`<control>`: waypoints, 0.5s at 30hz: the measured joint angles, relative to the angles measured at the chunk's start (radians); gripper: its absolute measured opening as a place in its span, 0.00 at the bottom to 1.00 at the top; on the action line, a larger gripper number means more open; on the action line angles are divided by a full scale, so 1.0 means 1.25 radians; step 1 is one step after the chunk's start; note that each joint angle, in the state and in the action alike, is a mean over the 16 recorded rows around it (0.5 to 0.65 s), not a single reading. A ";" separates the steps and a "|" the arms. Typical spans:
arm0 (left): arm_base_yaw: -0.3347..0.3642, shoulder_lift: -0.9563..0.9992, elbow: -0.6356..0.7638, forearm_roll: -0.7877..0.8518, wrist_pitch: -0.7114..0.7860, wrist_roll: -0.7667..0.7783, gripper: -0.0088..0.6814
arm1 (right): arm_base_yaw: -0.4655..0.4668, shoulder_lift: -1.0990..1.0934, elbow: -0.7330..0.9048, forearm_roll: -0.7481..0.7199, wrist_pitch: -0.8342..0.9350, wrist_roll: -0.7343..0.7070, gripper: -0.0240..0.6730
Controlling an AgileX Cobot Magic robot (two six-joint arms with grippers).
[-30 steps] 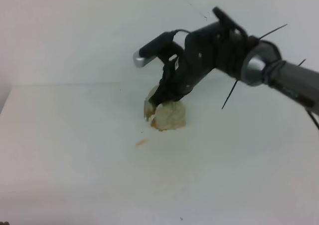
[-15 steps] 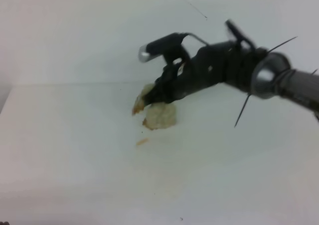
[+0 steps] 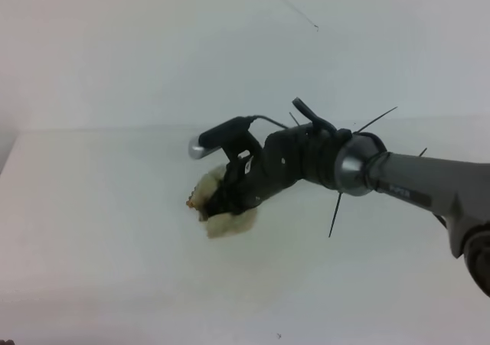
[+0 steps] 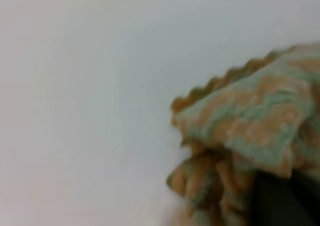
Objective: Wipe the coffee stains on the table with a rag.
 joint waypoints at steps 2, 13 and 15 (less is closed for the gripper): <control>0.000 0.000 0.002 0.000 0.000 0.000 0.01 | 0.009 0.008 0.000 0.012 0.013 -0.006 0.06; 0.000 0.000 0.004 0.000 0.000 0.000 0.01 | 0.051 -0.001 0.000 0.079 0.030 -0.040 0.06; 0.000 0.000 0.004 0.000 0.001 0.000 0.01 | 0.050 -0.019 0.001 0.080 0.027 -0.044 0.06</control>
